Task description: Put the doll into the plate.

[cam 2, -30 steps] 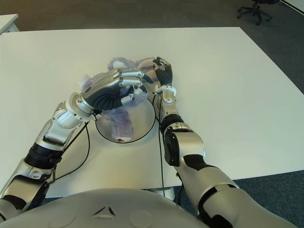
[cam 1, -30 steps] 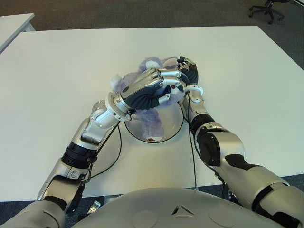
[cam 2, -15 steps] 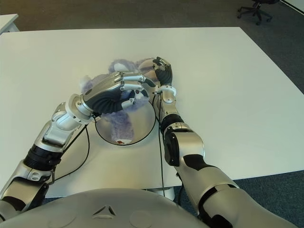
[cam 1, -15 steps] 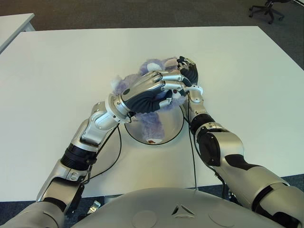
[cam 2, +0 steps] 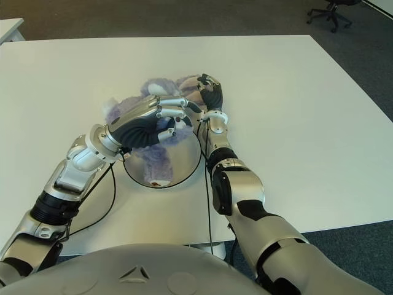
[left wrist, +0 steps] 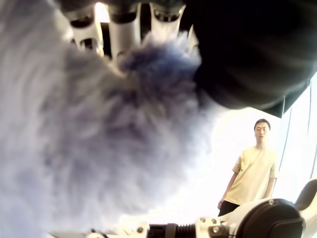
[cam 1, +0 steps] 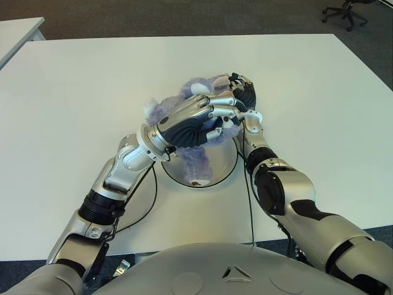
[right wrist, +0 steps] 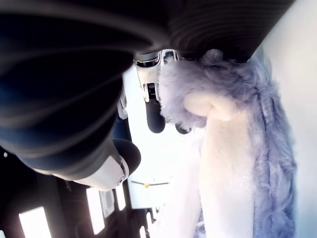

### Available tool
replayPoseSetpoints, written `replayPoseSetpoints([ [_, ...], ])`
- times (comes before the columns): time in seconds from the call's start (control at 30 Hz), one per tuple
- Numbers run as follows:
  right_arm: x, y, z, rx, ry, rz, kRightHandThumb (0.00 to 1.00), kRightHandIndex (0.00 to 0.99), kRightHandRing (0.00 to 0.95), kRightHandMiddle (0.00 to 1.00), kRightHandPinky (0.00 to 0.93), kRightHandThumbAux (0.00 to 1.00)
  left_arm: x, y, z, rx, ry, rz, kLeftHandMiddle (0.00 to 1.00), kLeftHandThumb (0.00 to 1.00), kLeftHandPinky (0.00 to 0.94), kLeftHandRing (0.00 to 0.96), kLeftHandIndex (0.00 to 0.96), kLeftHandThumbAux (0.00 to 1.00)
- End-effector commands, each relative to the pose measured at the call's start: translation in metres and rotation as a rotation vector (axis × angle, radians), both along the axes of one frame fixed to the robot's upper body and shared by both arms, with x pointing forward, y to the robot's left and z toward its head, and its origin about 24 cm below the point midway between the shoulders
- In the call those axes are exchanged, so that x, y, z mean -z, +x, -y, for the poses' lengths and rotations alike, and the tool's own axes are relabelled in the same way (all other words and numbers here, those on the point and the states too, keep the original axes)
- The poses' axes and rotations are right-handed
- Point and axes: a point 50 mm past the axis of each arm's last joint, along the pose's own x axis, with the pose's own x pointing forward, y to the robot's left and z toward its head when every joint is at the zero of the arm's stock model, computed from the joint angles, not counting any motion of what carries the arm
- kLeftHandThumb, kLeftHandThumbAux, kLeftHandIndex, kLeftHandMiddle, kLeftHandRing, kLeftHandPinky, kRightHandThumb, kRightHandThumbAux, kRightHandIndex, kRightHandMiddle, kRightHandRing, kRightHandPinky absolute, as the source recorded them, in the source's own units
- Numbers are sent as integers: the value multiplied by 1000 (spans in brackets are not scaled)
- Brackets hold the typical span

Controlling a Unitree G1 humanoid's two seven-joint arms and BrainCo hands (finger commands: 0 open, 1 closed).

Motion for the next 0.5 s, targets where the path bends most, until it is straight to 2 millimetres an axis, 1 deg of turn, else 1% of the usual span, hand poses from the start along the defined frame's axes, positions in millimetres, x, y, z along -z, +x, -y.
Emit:
replayPoseSetpoints([
  [0.03, 45, -24, -3, -2, 15, -186, 689, 398, 151, 170, 184, 734, 6, -2, 0, 5, 12, -48, 257, 694, 297, 273, 403, 708],
  [0.37, 44, -23, -3, 2, 34, -188, 691, 398, 149, 168, 175, 734, 6, 7, -2, -39, -29, -39, 230, 692, 260, 240, 403, 703],
  [0.4, 44, -23, -3, 2, 35, -188, 691, 398, 148, 167, 173, 734, 6, 7, -2, -41, -31, -37, 224, 622, 252, 233, 295, 627],
  [0.43, 44, -23, -4, 1, 36, -188, 691, 398, 148, 167, 171, 734, 6, 7, -2, -45, -36, -32, 219, 565, 245, 228, 212, 569],
  [0.5, 44, -23, -4, 1, 38, -188, 691, 398, 147, 163, 170, 734, 6, 7, -3, -51, -43, -23, 197, 548, 209, 199, 175, 534],
])
